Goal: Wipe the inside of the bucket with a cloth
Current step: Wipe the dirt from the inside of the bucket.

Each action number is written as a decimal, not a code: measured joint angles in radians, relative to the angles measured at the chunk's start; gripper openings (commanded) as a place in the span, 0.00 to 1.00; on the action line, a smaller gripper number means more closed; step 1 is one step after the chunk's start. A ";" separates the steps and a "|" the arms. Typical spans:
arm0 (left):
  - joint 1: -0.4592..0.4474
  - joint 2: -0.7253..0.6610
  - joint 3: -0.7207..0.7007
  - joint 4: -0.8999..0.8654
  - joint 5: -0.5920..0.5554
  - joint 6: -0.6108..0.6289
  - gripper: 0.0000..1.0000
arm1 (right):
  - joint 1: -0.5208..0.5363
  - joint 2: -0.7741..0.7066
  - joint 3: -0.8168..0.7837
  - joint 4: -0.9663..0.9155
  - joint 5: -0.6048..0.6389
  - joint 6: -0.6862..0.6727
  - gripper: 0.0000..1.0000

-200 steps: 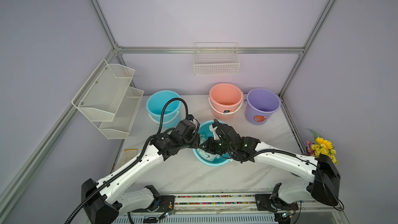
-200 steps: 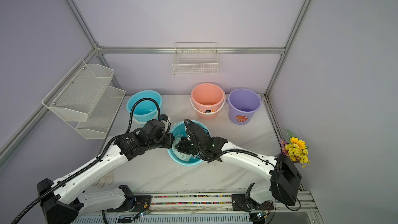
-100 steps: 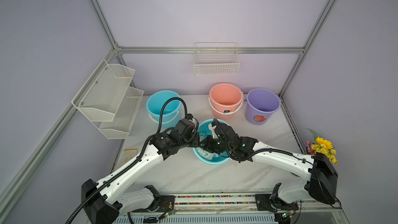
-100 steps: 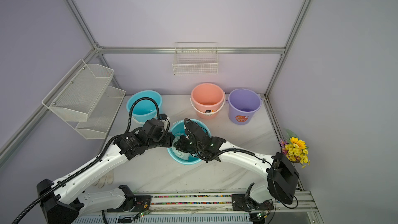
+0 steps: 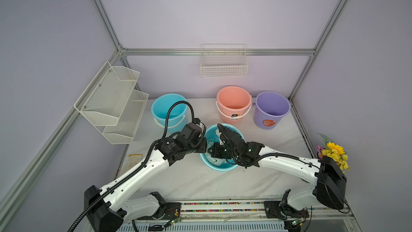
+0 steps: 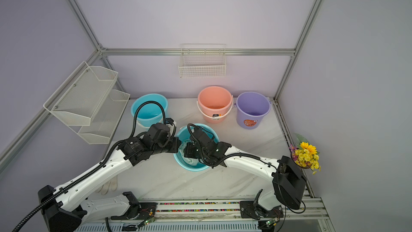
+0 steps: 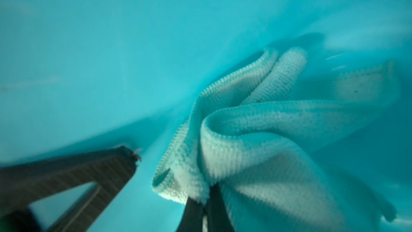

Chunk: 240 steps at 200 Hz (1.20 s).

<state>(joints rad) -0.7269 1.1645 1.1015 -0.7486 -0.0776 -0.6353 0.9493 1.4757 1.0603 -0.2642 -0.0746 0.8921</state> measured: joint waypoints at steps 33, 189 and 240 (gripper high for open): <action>0.000 0.000 0.003 0.000 0.008 0.000 0.00 | 0.000 -0.061 0.002 -0.035 0.078 -0.249 0.00; 0.002 -0.002 0.026 -0.001 0.148 0.063 0.00 | 0.001 -0.252 -0.111 0.243 0.151 -2.034 0.00; 0.026 -0.005 0.026 -0.020 0.151 0.086 0.00 | 0.000 -0.164 -0.111 0.282 0.127 -2.186 0.00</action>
<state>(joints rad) -0.7013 1.1591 1.1278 -0.7689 0.0738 -0.5491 0.9489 1.3113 0.9497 0.0181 0.0525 -1.2942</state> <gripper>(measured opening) 0.134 0.049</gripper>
